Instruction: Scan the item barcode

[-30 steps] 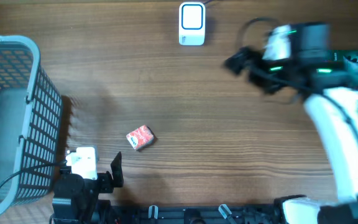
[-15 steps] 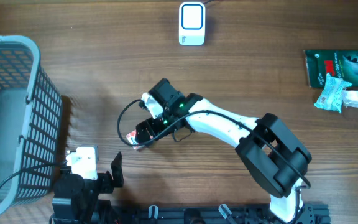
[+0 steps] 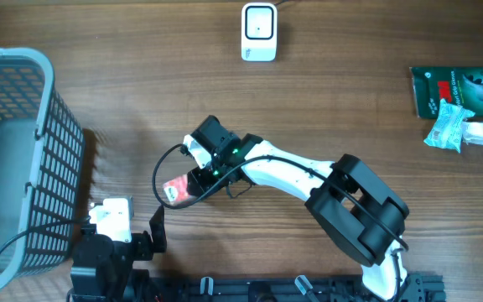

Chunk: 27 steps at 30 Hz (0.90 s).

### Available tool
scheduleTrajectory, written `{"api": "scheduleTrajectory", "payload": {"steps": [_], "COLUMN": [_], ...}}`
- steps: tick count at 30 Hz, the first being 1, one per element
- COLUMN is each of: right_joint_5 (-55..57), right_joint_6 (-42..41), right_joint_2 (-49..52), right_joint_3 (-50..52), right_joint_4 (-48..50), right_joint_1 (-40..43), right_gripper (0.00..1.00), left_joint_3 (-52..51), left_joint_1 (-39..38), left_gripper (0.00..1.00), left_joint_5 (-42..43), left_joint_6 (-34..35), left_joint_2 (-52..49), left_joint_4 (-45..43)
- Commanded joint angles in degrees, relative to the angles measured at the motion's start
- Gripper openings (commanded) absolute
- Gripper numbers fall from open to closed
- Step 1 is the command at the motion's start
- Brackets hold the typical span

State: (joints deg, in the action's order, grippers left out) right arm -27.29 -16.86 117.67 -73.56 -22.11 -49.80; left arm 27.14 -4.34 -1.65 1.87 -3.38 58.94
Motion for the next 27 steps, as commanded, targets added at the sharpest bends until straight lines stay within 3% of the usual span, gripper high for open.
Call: {"api": "scheduleTrajectory", "payload": {"steps": [1, 6, 12, 17, 20, 23, 27], "right_joint_5": [0.70, 1.97, 13.70, 15.43, 26.86, 38.86, 36.94], "right_joint_6": [-0.11, 3.98, 9.42, 13.94, 14.99, 17.35, 26.60], "right_joint_2": [1.40, 0.33, -17.77, -29.35, -32.94, -35.15, -35.41], "right_joint_3": [0.00, -1.09, -1.31, -1.31, -1.31, -1.31, -1.31], "right_joint_4": [0.94, 2.97, -1.33, -3.80, -4.07, 1.92, 18.80], "right_joint_1": [-0.17, 0.28, 1.92, 1.92, 1.92, 1.92, 2.05], "right_gripper": [0.05, 0.05, 0.04, 0.04, 0.04, 0.04, 0.04], "left_joint_3": [-0.13, -0.13, -0.13, -0.13, -0.13, -0.13, -0.13], "left_joint_1": [0.17, 0.17, 0.17, 0.17, 0.17, 0.17, 0.17], "left_gripper": [1.00, 1.00, 1.00, 1.00, 1.00, 1.00, 1.00], "left_joint_5": [0.07, 0.07, 0.07, 0.07, 0.07, 0.07, 0.07], "left_joint_6": [0.33, 0.33, 0.33, 0.33, 0.33, 0.33, 0.33], "left_joint_2": [0.31, 0.31, 0.31, 0.31, 0.31, 0.31, 0.31], "left_joint_4": [-0.26, -0.24, -0.24, -0.24, -0.24, -0.26, -0.24]}}
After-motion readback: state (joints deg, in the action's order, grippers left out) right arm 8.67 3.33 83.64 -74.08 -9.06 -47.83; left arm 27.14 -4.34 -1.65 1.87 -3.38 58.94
